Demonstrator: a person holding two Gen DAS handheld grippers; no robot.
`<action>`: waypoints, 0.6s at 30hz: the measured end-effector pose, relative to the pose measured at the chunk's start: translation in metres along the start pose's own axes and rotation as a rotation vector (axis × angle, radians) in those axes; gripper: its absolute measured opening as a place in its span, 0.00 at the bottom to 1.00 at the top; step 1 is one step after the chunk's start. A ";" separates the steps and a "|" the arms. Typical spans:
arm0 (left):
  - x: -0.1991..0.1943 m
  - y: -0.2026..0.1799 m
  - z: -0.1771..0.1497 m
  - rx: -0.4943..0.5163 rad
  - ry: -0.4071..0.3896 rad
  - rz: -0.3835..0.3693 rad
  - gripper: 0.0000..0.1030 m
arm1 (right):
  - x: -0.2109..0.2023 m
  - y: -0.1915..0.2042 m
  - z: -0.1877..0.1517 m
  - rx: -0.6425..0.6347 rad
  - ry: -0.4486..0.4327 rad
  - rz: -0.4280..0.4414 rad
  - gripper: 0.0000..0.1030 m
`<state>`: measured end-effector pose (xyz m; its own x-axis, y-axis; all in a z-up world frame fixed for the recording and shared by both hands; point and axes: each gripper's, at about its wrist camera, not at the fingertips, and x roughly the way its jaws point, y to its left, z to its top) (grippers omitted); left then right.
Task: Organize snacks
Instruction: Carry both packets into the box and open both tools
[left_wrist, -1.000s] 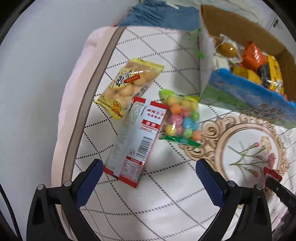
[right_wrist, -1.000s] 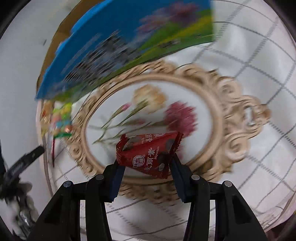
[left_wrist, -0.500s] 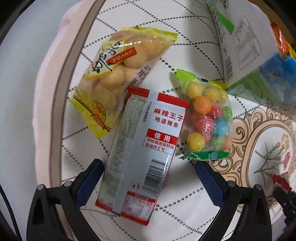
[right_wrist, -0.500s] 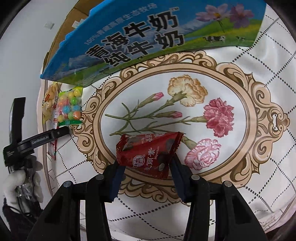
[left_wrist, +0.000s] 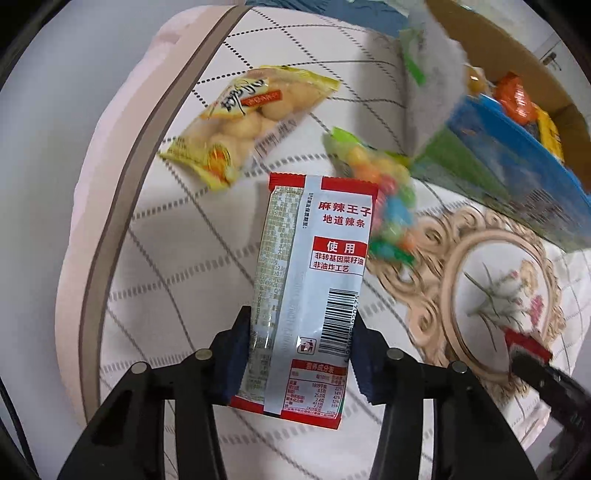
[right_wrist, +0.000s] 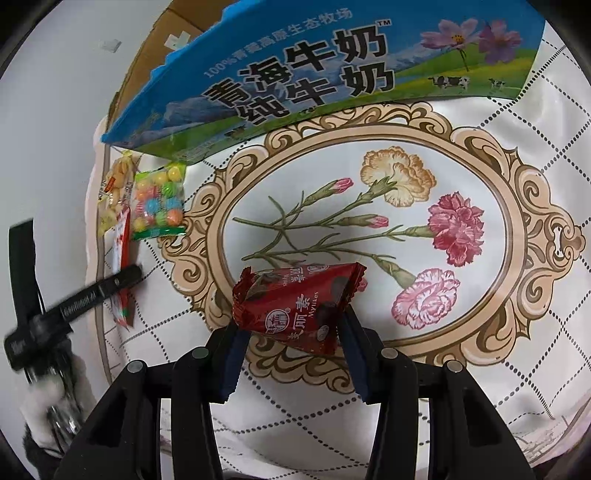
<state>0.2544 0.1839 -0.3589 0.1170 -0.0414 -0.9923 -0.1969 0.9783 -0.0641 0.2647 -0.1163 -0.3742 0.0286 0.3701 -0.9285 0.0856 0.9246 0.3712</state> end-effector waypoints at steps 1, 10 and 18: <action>-0.006 -0.004 -0.009 0.000 -0.008 -0.014 0.44 | -0.001 0.001 -0.001 -0.003 -0.003 0.005 0.48; -0.081 -0.065 -0.024 0.064 -0.117 -0.157 0.44 | -0.056 -0.003 0.003 -0.001 -0.078 0.087 0.48; -0.155 -0.130 0.055 0.183 -0.261 -0.228 0.44 | -0.149 -0.009 0.061 0.014 -0.253 0.127 0.48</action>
<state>0.3150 0.0740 -0.1915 0.3859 -0.2320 -0.8929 0.0372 0.9710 -0.2363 0.3202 -0.1852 -0.2392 0.2879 0.4474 -0.8467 0.0786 0.8701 0.4865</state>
